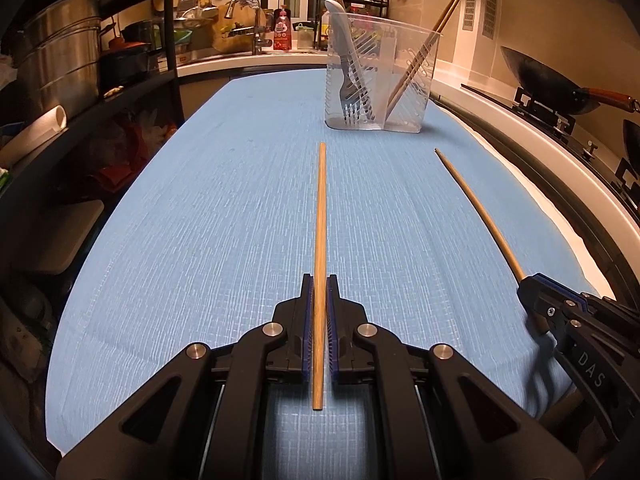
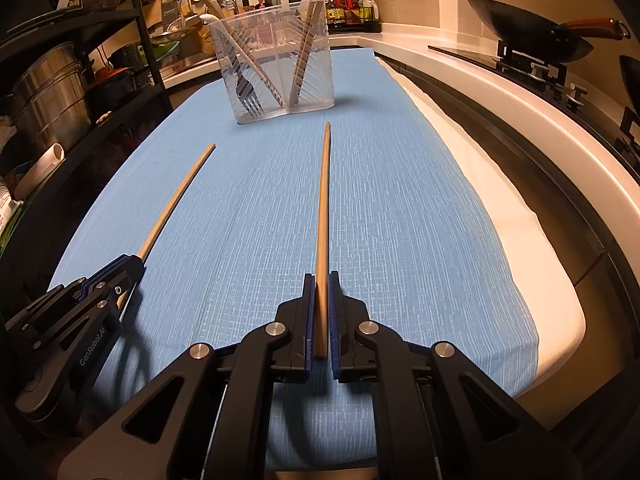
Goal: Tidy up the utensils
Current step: 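Close the left tool on one chopstick while the right tool grasps the other chopstick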
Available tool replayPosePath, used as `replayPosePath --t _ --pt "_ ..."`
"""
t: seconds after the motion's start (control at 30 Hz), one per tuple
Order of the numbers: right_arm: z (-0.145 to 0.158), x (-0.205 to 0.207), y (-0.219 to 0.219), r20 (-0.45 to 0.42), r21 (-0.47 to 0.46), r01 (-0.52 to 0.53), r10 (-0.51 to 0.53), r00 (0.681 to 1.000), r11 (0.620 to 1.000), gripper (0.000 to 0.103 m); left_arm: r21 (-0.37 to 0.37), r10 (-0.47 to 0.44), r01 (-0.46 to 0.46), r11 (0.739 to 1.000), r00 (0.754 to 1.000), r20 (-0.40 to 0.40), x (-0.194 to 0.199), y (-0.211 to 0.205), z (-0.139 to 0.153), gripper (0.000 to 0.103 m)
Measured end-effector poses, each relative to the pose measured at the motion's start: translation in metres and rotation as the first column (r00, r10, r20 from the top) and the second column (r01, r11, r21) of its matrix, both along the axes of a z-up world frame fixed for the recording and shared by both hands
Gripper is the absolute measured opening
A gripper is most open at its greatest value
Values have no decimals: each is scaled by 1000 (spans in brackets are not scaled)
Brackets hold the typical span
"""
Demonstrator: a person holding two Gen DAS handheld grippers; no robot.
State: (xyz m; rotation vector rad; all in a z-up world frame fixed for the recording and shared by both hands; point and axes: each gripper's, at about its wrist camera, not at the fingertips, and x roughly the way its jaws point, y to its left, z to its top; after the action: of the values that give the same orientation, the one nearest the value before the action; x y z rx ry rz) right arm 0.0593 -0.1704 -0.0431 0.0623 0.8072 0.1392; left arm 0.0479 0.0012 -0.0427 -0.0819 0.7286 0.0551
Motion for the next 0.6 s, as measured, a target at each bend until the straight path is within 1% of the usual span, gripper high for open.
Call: replayPosePath --t 0.6 --pt "-1 -1 1 9 -20 -6 7 1000 1000 6 -1 0 0 1000 1000 0 -1 0 1 7"
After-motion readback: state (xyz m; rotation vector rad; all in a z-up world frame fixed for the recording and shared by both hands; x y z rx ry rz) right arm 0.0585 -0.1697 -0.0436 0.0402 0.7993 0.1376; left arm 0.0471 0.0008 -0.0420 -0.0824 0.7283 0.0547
